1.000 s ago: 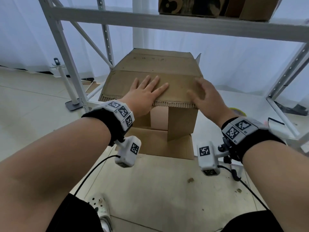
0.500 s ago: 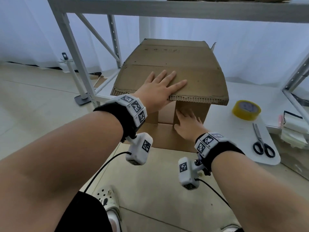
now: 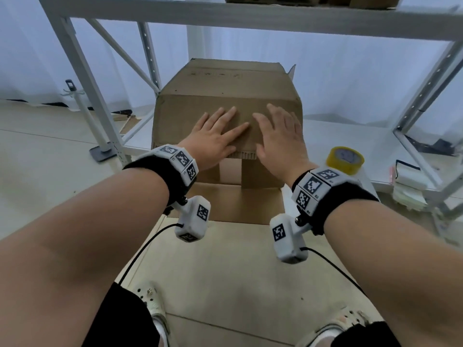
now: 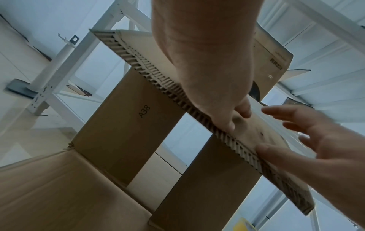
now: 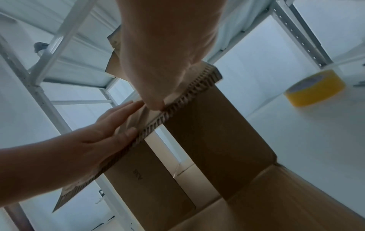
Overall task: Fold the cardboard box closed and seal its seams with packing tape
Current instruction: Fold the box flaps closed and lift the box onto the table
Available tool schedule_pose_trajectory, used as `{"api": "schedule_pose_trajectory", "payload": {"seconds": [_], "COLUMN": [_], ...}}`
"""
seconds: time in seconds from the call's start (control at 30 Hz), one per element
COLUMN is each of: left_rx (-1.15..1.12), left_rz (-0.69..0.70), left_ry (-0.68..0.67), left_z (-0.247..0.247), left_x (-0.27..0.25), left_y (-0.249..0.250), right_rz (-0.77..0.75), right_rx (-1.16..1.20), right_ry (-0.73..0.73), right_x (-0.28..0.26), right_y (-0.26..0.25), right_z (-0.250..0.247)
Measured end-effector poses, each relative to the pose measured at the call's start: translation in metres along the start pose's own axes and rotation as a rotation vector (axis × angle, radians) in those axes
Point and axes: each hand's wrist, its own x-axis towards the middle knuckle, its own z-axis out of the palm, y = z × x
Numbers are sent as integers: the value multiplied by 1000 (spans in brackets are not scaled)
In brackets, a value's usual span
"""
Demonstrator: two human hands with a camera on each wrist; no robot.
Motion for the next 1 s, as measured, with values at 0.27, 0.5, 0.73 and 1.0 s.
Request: {"api": "schedule_pose_trajectory", "payload": {"seconds": [0.27,0.5,0.73,1.0], "left_rx": [-17,64,141,105], "left_rz": [-161,-332,-322,-310], "left_ry": [67,30,273,367], "left_z": [-16,-16,16,30], "left_x": [4,21,32,34], "left_y": [-25,-48,-39,-48], "right_rz": [34,49,76,43], "right_rx": [-160,-231,-164,-75], "right_ry": [-246,-177,64,231], "right_x": [50,56,55,56], "right_y": [-2,1,13,28], "right_z": [-12,2,36,57]}}
